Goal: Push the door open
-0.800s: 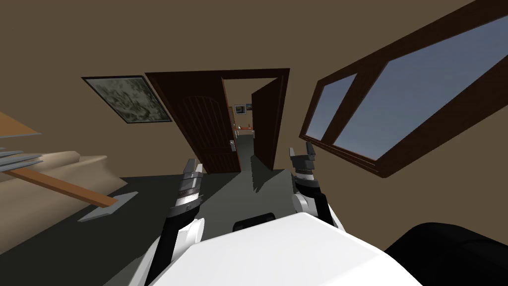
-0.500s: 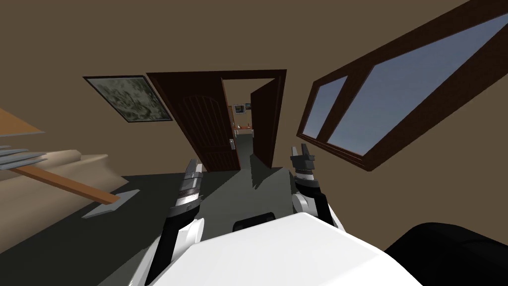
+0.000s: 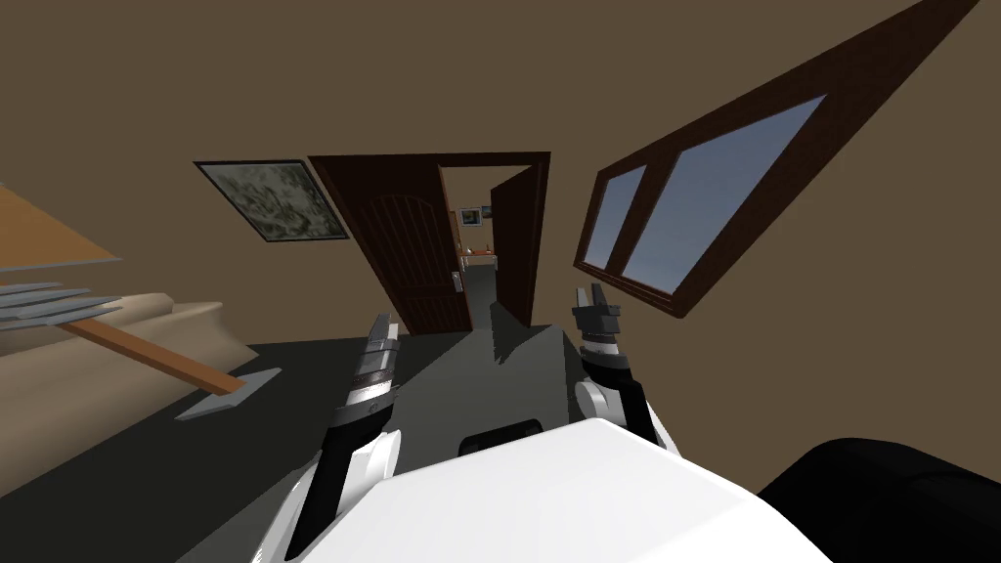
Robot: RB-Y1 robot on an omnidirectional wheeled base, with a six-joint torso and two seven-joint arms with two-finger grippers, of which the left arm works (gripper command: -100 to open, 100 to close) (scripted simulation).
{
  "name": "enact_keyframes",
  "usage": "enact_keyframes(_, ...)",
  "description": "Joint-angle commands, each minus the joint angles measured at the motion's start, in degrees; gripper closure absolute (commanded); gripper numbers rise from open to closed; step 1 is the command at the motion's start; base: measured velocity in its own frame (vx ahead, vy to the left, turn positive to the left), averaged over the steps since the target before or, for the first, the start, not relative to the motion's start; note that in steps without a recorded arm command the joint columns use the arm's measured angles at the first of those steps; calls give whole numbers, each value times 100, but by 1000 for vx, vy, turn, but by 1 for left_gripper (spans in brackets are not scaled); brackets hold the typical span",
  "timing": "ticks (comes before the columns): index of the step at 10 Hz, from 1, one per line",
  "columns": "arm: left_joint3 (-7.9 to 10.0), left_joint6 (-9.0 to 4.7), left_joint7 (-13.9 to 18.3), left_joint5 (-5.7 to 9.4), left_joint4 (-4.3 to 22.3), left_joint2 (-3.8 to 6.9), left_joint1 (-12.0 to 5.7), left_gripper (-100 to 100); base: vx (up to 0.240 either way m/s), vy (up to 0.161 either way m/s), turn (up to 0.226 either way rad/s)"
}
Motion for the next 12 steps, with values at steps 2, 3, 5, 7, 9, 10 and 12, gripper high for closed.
enact_keyframes(2, 35, 41, -31, -63, 41, 25, -3, -100, -198, -23, -37)
enact_keyframes(3, 65, 76, -57, -116, 76, 43, -9, -100, -174, 1, -88)
enact_keyframes(5, 115, 134, -99, -204, 135, 73, -17, -100, -181, -19, -78)
enact_keyframes(7, 175, 203, -149, -310, 205, 109, -28, -100, -205, 0, -84)
enact_keyframes(9, 265, 306, -225, -468, 310, 152, -44, -100, -178, -15, -99)
enact_keyframes(10, 322, 373, -274, -569, 378, 178, -54, -100, -161, -4, -245)
enact_keyframes(12, 438, 506, -371, -772, 513, 228, -74, -100, -170, 7, -178)
